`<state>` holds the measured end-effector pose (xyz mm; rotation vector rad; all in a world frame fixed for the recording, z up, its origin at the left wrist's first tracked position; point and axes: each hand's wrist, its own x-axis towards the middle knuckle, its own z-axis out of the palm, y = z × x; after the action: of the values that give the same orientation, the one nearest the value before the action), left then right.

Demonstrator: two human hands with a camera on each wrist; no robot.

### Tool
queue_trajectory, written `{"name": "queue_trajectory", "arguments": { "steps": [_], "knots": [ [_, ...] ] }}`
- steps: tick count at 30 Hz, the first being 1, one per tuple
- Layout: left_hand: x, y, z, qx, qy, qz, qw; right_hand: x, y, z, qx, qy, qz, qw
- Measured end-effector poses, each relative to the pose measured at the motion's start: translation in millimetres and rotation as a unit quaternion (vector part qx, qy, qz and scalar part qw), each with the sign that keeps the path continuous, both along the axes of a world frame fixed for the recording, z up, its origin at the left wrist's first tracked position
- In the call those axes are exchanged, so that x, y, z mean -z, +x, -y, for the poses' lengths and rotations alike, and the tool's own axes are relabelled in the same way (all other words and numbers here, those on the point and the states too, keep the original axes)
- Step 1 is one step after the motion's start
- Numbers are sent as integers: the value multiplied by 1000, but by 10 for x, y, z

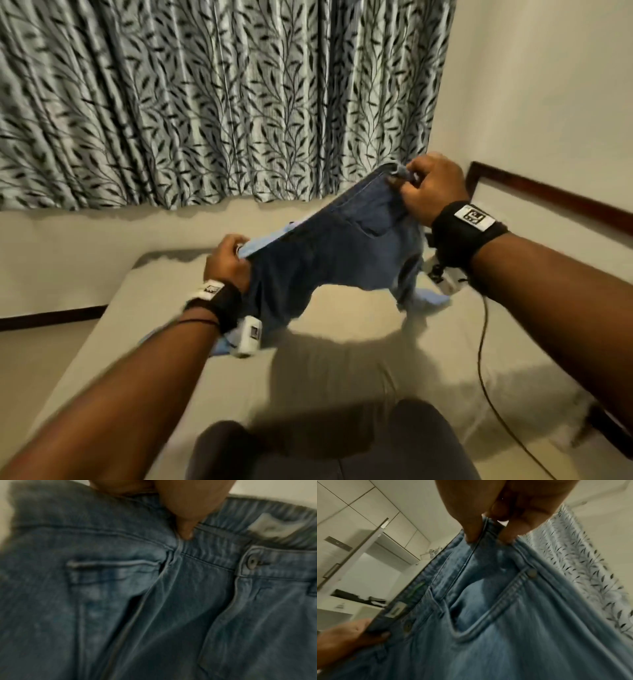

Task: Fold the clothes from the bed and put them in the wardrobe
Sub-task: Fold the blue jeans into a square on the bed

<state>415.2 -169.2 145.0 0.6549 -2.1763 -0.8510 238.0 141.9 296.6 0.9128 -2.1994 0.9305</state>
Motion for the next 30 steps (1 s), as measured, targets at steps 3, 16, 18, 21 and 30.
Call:
{"name": "queue_trajectory", "arguments": {
  "steps": [3,16,18,21,30],
  "knots": [
    [-1095,223,285,86,-407,0,909,-523,-254,-201,45,-2,-32,998],
    [-3013,696,934,-5,-648,274,711,-1784,-556,-31,-68,290,-309,903],
    [-3055,765,1068,-39,-603,205,770,-1852,-684,-36,-58,310,-284,905],
    [-3198,797,1195,-49,-561,113,818,-1922,-865,-117,-42,312,-248,916],
    [-4176,868,880,-129,-577,29,806,-2376,-1041,-352,23,263,-278,923]
  ]
}}
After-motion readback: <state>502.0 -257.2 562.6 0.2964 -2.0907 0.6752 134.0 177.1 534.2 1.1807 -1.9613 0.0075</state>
